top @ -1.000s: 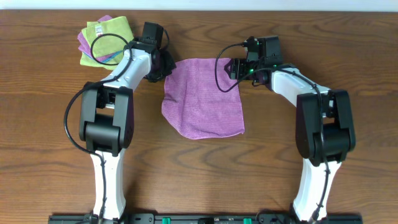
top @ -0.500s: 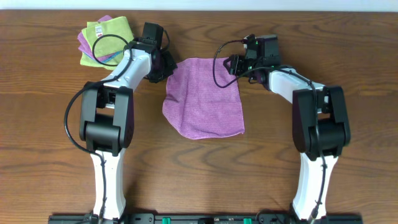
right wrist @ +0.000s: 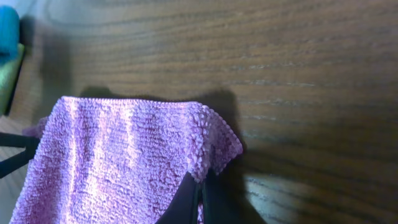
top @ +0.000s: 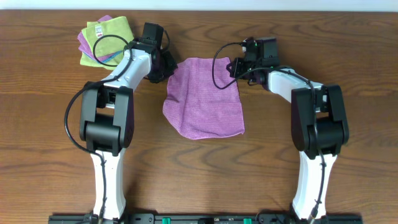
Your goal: Fold the cloth
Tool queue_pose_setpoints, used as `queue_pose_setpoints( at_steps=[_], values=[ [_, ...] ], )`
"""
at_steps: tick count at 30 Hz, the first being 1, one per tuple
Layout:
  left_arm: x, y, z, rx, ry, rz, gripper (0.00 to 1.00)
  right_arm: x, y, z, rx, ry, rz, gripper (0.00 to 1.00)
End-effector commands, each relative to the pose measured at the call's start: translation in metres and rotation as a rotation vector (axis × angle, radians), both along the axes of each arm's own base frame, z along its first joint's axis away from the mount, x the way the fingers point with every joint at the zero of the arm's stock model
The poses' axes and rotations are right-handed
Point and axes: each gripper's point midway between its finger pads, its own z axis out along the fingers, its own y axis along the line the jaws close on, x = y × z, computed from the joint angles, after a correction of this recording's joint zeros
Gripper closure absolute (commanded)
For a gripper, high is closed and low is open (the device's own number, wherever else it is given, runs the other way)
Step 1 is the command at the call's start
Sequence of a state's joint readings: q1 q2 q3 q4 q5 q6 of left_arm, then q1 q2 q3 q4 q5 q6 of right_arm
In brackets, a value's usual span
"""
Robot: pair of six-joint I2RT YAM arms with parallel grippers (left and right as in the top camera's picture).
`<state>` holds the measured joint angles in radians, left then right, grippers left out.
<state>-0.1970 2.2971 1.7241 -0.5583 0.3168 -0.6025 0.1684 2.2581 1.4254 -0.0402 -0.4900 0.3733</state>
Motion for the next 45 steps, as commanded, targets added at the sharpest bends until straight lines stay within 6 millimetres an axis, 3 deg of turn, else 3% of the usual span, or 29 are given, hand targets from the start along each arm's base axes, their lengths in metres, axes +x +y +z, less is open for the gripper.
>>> queue_pose_setpoints(
  at_steps=[1, 4, 9, 14, 20, 27, 39, 45],
  values=[
    [0.001, -0.01, -0.003, -0.071, 0.016, -0.038, 0.94, 0.01, 0.005, 0.018, -0.023, -0.059, 0.062, 0.99],
    [0.025, -0.018, 0.031, -0.165, -0.061, -0.055, 0.94, 0.033, 0.003, 0.076, -0.076, -0.181, 0.113, 0.99],
    [0.07, -0.023, 0.103, -0.271, -0.241, -0.065, 0.94, 0.069, -0.008, 0.154, -0.145, -0.335, 0.105, 0.99],
    [0.095, -0.021, 0.168, -0.351, -0.38, -0.08, 0.94, 0.085, -0.017, 0.202, -0.159, -0.426, 0.084, 0.99],
    [0.095, -0.029, 0.214, -0.465, -0.45, -0.164, 0.94, 0.08, -0.019, 0.226, -0.198, -0.45, 0.123, 0.99],
    [0.086, -0.037, 0.245, -0.564, -0.48, -0.246, 0.94, 0.068, -0.021, 0.266, -0.247, -0.54, 0.165, 0.99],
    [0.078, -0.042, 0.286, -0.639, -0.554, -0.345, 0.94, 0.07, -0.021, 0.277, -0.266, -0.592, 0.177, 0.99],
    [0.06, -0.042, 0.286, -0.699, -0.522, -0.428, 0.95, 0.057, -0.014, 0.268, -0.254, -0.563, 0.253, 0.99]
  ],
)
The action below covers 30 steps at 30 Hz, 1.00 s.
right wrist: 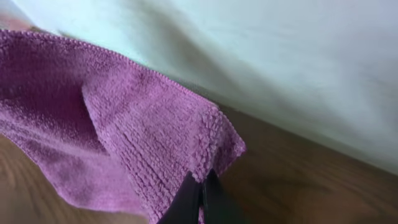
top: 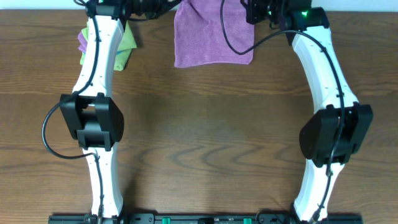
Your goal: Fold the cloth
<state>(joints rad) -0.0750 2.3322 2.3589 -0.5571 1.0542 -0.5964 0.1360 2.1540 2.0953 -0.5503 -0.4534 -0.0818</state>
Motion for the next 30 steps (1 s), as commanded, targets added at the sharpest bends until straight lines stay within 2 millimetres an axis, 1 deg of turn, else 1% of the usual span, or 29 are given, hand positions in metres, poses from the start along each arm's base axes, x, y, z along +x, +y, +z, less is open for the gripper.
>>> queue_pose_setpoints(
  at_steps=[1, 3, 5, 8, 10, 12, 16, 18, 21, 22, 23, 26, 30],
  values=[
    [-0.014, 0.002, 0.012, -0.024, -0.051, -0.089, 0.94, -0.011, 0.0, 0.02, -0.02, -0.035, 0.047, 0.99],
    [-0.019, 0.006, 0.004, 0.001, -0.038, -0.099, 0.94, -0.018, -0.001, 0.017, -0.038, -0.01, 0.059, 0.99],
    [-0.028, 0.013, -0.007, 0.024, -0.001, -0.109, 0.94, -0.029, -0.002, 0.019, -0.044, 0.021, 0.062, 0.99],
    [-0.035, 0.016, -0.01, 0.036, 0.023, -0.116, 0.94, -0.042, -0.005, 0.026, -0.063, 0.034, 0.07, 0.99],
    [-0.04, 0.016, -0.004, 0.041, 0.021, -0.117, 0.94, -0.052, -0.006, 0.032, -0.065, 0.051, 0.072, 0.99],
    [-0.046, 0.016, 0.007, 0.057, -0.001, -0.116, 0.95, -0.063, -0.007, 0.036, -0.071, 0.074, 0.071, 0.98],
    [-0.059, 0.024, 0.025, 0.143, -0.04, -0.077, 0.94, -0.087, -0.011, 0.04, -0.099, 0.121, 0.094, 0.99],
    [-0.073, 0.031, 0.033, 0.209, -0.042, -0.058, 0.94, -0.102, -0.013, 0.043, -0.108, 0.156, 0.096, 0.99],
    [-0.098, 0.037, 0.034, 0.312, -0.009, -0.049, 0.94, -0.123, -0.013, 0.043, -0.123, 0.205, 0.115, 0.99],
    [-0.103, 0.036, 0.033, 0.331, -0.002, -0.055, 0.94, -0.128, -0.012, 0.043, -0.126, 0.217, 0.121, 0.99],
    [-0.113, 0.032, 0.033, 0.348, 0.009, -0.072, 0.94, -0.137, -0.008, 0.043, -0.135, 0.235, 0.139, 0.99],
    [-0.13, 0.022, 0.03, 0.38, 0.043, -0.108, 0.94, -0.156, 0.003, 0.044, -0.149, 0.266, 0.174, 0.98],
    [-0.156, 0.01, 0.017, 0.439, 0.121, -0.168, 0.94, -0.18, 0.015, 0.039, -0.21, 0.315, 0.195, 0.98]
  ],
)
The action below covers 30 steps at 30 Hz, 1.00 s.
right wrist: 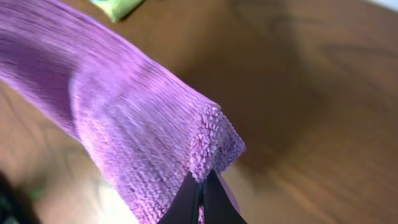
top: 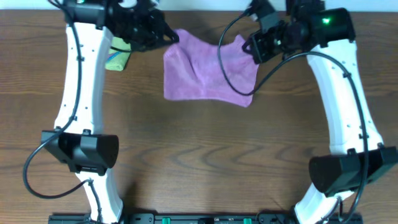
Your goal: Fold the cloth
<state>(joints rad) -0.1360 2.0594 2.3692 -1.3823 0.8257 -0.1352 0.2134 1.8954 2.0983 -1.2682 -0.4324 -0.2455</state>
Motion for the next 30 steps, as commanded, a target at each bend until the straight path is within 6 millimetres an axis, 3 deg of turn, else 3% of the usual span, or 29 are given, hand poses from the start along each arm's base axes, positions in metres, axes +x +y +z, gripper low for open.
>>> queue_pose_setpoints(
  at_steps=[1, 7, 16, 19, 24, 30],
  values=[
    [-0.008, -0.001, -0.007, 0.065, -0.008, -0.04, 0.94, -0.016, 0.008, 0.016, -0.023, -0.033, 0.036, 0.98],
    [-0.023, 0.012, -0.013, 0.153, 0.03, -0.03, 0.94, -0.028, 0.006, -0.001, -0.047, 0.038, 0.039, 0.98],
    [-0.01, 0.021, -0.031, 0.221, 0.028, 0.019, 0.94, -0.01, 0.003, -0.042, -0.076, 0.046, -0.015, 0.99],
    [0.003, 0.026, -0.046, 0.255, 0.017, 0.053, 0.94, 0.005, -0.001, -0.059, -0.092, 0.017, -0.059, 0.98],
    [0.034, 0.025, -0.077, 0.252, -0.025, 0.112, 0.94, 0.03, -0.003, -0.07, -0.109, -0.081, -0.099, 0.99],
    [0.075, 0.026, -0.097, 0.244, -0.144, 0.194, 0.94, 0.066, -0.005, -0.084, -0.102, -0.23, -0.15, 0.99]
  ],
)
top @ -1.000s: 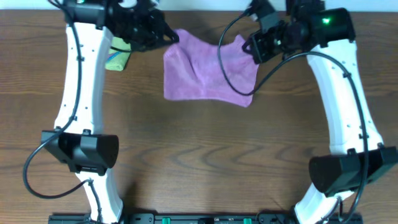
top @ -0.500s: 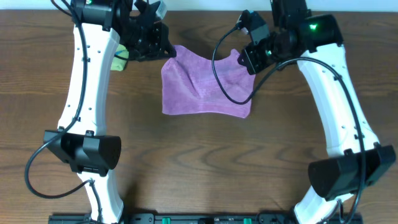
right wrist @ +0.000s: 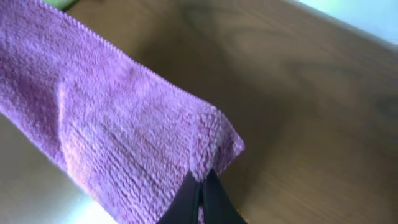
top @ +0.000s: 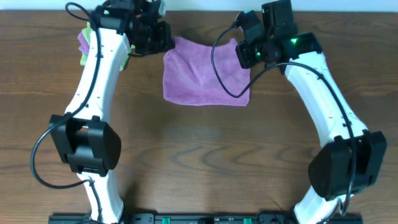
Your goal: Fold the cloth
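A purple cloth (top: 202,71) hangs spread between my two grippers above the far middle of the table. My left gripper (top: 163,38) pinches its far left corner. My right gripper (top: 241,53) pinches the far right corner. In the right wrist view the dark fingertips (right wrist: 200,193) are closed tight on the cloth's corner (right wrist: 214,140), and the rest of the cloth (right wrist: 93,118) stretches away to the left.
A small pile of green and purple cloths (top: 84,43) lies at the far left, partly behind my left arm. The wooden table (top: 199,162) stretches toward the near edge below the hanging cloth.
Both grippers still hold the cloth's far corners. They have come slightly inward and lower, and the cloth hangs flatter and squarer than a second ago.
First the cloth lay flat on the table with both grippers shut on its far corners. Then it hung lifted at the far edge. After that it was held rumpled over the table, and now it is stretched flatter between the grippers.
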Tool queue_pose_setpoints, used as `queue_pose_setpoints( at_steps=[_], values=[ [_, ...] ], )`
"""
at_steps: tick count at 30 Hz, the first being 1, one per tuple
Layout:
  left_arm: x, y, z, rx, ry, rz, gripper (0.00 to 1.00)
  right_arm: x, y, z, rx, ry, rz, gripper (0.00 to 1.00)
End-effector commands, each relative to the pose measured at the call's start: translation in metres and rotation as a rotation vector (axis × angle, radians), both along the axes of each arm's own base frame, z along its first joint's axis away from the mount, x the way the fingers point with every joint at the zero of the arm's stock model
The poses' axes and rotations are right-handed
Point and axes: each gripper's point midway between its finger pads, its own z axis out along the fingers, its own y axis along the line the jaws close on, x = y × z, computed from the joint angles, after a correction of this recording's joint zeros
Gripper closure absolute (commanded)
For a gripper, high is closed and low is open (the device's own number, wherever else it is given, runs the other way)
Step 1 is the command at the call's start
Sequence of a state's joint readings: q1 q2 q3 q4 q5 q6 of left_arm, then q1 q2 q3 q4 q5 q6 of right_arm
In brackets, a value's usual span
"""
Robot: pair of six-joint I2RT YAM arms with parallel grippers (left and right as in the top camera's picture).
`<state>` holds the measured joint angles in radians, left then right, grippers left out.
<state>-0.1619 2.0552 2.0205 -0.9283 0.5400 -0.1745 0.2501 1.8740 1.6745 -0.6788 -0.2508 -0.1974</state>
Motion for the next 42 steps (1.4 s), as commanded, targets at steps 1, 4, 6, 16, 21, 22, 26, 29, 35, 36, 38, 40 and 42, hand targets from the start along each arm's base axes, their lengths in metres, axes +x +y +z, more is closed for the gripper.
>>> queue_pose_setpoints(
  at_steps=[1, 4, 6, 16, 21, 22, 26, 29, 35, 36, 38, 40, 42],
  values=[
    [0.015, 0.008, -0.004, 0.017, -0.05, 0.066, 0.94, 0.011, -0.008, -0.006, -0.018, -0.056, -0.063, 0.99],
    [0.035, 0.008, -0.013, 0.009, -0.114, 0.095, 0.94, 0.032, -0.012, -0.022, -0.03, -0.122, -0.097, 0.99],
    [0.044, 0.007, -0.022, 0.002, -0.132, 0.101, 0.95, 0.044, -0.013, -0.034, -0.039, -0.14, -0.111, 0.99],
    [0.095, 0.006, -0.08, -0.003, -0.183, 0.172, 0.94, 0.101, -0.024, -0.092, -0.1, -0.256, -0.208, 0.99],
    [0.117, 0.014, -0.1, 0.022, -0.23, 0.234, 0.12, 0.12, -0.035, -0.106, -0.132, -0.327, -0.281, 0.53],
    [0.121, 0.016, -0.099, 0.027, -0.247, 0.244, 0.05, 0.122, -0.038, -0.104, -0.14, -0.338, -0.3, 0.44],
    [0.131, 0.026, -0.081, 0.033, -0.295, 0.281, 0.04, 0.125, -0.047, -0.082, -0.121, -0.368, -0.377, 0.14],
    [0.131, 0.037, -0.067, 0.036, -0.293, 0.297, 0.05, 0.121, -0.051, -0.046, -0.06, -0.394, -0.425, 0.04],
    [0.074, 0.068, -0.06, 0.099, -0.045, 0.324, 0.05, 0.06, -0.061, 0.001, 0.12, -0.151, -0.45, 0.01],
    [0.06, 0.071, -0.06, 0.102, 0.005, 0.316, 0.05, 0.047, -0.063, 0.003, 0.167, -0.087, -0.436, 0.01],
    [0.036, 0.073, -0.062, 0.073, 0.105, 0.291, 0.05, 0.025, -0.071, 0.004, 0.249, 0.037, -0.433, 0.01],
    [0.014, 0.068, -0.065, -0.01, 0.218, 0.252, 0.05, 0.002, -0.084, -0.003, 0.325, 0.18, -0.452, 0.01],
    [-0.002, 0.067, -0.073, -0.063, 0.302, 0.243, 0.05, -0.014, -0.093, -0.009, 0.386, 0.286, -0.453, 0.07]
  ],
)
